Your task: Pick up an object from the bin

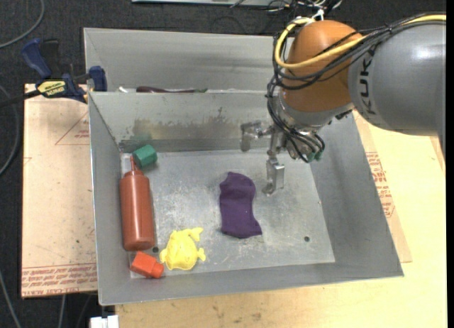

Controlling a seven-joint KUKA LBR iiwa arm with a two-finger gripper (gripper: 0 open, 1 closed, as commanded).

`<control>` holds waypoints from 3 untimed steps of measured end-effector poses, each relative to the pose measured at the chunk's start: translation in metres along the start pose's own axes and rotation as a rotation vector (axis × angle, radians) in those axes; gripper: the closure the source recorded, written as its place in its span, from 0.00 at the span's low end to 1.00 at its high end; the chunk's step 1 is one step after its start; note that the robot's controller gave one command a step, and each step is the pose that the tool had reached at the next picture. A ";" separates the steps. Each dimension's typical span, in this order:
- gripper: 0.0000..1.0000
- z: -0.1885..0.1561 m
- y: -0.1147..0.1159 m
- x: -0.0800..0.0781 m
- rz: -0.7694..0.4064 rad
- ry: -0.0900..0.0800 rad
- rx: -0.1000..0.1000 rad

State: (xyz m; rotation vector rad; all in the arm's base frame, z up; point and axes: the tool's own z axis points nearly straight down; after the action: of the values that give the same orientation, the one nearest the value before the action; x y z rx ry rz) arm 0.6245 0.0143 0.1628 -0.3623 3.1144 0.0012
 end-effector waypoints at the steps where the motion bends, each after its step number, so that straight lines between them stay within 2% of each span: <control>1: 0.00 0.025 0.011 -0.010 -0.383 0.002 -0.002; 2: 0.00 0.056 0.027 -0.009 -0.503 -0.002 0.000; 3: 0.00 0.079 0.030 -0.012 -0.749 -0.002 -0.001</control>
Offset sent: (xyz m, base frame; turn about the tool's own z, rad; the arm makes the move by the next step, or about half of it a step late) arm 0.0009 0.0316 -0.0628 -0.5174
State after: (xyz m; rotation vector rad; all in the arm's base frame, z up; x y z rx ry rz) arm 0.6297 0.0468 0.0841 -1.4754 2.7647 -0.0001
